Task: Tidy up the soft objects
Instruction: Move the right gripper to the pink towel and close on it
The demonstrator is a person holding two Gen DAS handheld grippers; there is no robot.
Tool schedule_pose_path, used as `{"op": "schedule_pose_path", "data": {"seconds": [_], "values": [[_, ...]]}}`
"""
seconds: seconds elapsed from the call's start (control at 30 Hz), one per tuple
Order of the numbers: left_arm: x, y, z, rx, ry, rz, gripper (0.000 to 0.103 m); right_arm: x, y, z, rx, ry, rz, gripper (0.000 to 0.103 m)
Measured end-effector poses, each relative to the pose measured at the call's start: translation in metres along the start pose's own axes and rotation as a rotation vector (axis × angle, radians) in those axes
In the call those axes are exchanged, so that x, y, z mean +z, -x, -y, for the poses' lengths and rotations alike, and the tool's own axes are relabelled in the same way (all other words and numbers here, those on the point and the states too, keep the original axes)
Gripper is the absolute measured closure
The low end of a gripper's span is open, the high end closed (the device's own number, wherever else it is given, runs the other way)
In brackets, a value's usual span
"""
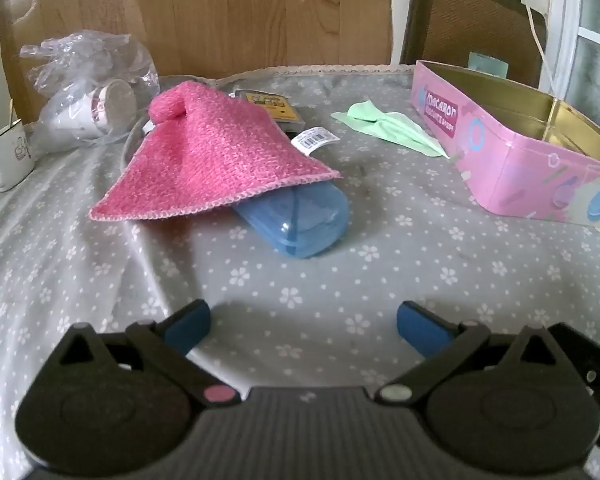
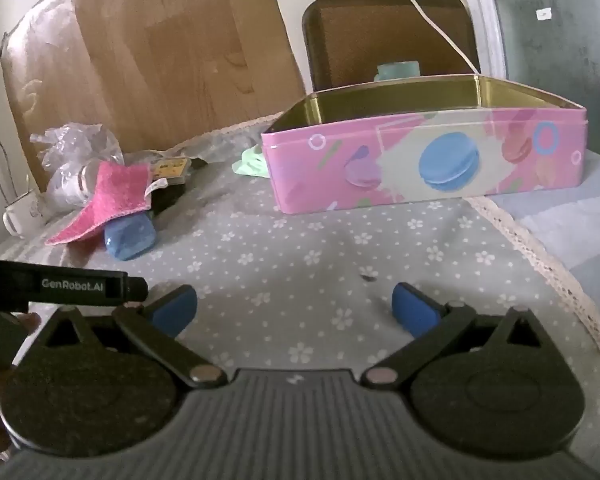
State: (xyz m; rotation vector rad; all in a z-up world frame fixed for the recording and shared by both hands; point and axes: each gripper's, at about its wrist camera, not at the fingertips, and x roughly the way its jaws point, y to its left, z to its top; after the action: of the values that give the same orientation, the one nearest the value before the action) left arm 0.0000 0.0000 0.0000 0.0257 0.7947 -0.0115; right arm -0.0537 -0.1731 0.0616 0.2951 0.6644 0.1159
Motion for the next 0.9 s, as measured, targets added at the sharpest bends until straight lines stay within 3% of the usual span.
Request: {"op": "schedule_pose_path", "data": {"seconds": [0.13, 0.23, 0.3, 0.47, 0.6, 0.9], "values": [[-0.001, -0.001, 0.003, 0.006, -0.011, 0.016, 0.0, 0.001, 0.005, -0.002, 0.015, 0.021, 0.022, 0.0], [-0.009, 0.009, 0.003, -0.004, -0.016, 0.071, 0.0, 0.001, 0.01, -0.004, 0.04, 0.021, 0.032, 0.0], [0.0, 0.009, -0.002, -0.022, -0.027, 0.036, 0.0, 0.002, 0.01, -0.005, 0.056, 0.029, 0.034, 0.001], [0.003, 0.01, -0.012, -0.05, -0.037, 0.023, 0.0, 0.002, 0.008, -0.01, 0.106, 0.073, 0.04, 0.02], [0.009, 0.013, -0.03, -0.02, 0.002, 0.056, 0.0, 0.006, 0.002, -0.019, 0.142, 0.112, 0.022, 0.041], [0.019, 0.002, -0.09, 0.098, 0.118, 0.059, 0.0, 0.012, -0.006, -0.047, 0.195, 0.184, 0.025, 0.044]]}}
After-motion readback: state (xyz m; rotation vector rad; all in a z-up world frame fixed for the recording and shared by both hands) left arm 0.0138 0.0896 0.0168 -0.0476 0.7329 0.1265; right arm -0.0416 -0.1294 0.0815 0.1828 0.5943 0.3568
